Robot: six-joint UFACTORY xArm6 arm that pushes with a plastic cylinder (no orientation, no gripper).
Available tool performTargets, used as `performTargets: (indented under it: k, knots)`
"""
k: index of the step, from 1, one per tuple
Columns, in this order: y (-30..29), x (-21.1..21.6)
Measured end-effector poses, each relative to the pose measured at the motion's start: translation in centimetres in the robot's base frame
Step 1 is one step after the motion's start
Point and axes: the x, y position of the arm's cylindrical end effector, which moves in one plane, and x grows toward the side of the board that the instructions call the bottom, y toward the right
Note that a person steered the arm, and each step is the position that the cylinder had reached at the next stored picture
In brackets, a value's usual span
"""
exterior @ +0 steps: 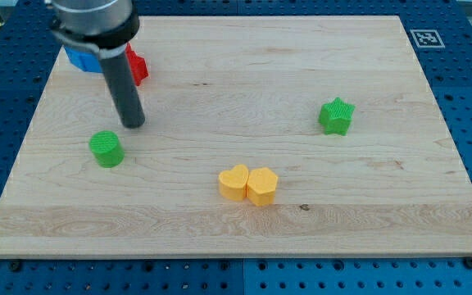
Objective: Move green circle to bottom left
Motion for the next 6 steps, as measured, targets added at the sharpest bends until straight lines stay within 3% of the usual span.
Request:
performTargets:
  k: [3,6]
  knots:
    - [-4.7,7.1]
    - [-4.5,9.0]
